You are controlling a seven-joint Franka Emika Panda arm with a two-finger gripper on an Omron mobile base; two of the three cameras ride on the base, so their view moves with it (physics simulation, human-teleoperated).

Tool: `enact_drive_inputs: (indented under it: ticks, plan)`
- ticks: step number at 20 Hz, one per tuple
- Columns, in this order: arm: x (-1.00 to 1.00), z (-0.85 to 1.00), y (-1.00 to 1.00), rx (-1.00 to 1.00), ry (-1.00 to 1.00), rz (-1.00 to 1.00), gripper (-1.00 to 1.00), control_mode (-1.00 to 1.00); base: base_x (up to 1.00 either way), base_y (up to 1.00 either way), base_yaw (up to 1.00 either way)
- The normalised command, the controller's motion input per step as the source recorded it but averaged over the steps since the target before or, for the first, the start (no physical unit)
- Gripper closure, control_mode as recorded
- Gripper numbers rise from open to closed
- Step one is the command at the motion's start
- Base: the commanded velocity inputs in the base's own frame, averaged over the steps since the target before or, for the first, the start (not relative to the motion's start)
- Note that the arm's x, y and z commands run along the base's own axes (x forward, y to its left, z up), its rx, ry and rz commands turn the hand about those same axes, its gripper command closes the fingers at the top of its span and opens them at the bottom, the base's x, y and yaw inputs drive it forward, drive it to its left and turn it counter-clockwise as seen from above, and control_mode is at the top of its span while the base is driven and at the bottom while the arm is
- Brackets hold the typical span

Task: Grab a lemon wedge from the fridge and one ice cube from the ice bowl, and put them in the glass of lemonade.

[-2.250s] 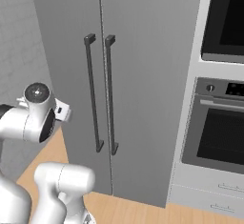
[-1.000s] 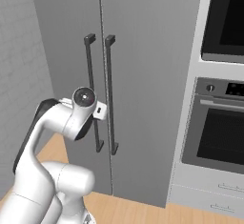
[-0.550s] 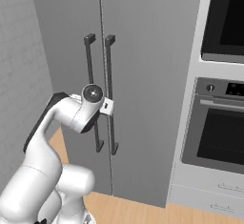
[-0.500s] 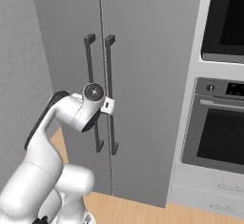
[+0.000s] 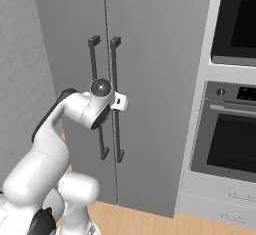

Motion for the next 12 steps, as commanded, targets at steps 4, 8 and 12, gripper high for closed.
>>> enact_drive_inputs:
  ticks: [4, 8, 12]
  plan:
    - [0.16, 0.10, 0.00, -0.01, -0.31, -0.08, -1.00, -1.00, 0.00, 0.00, 0.00]
    - [0.21, 0.22, 0.00, 0.00, -0.29, -0.08, -1.00, -1.00, 0.00, 0.00, 0.00]
    - [0.24, 0.25, 0.00, 0.00, -0.10, -0.06, -1.00, -1.00, 0.00, 0.00, 0.00]
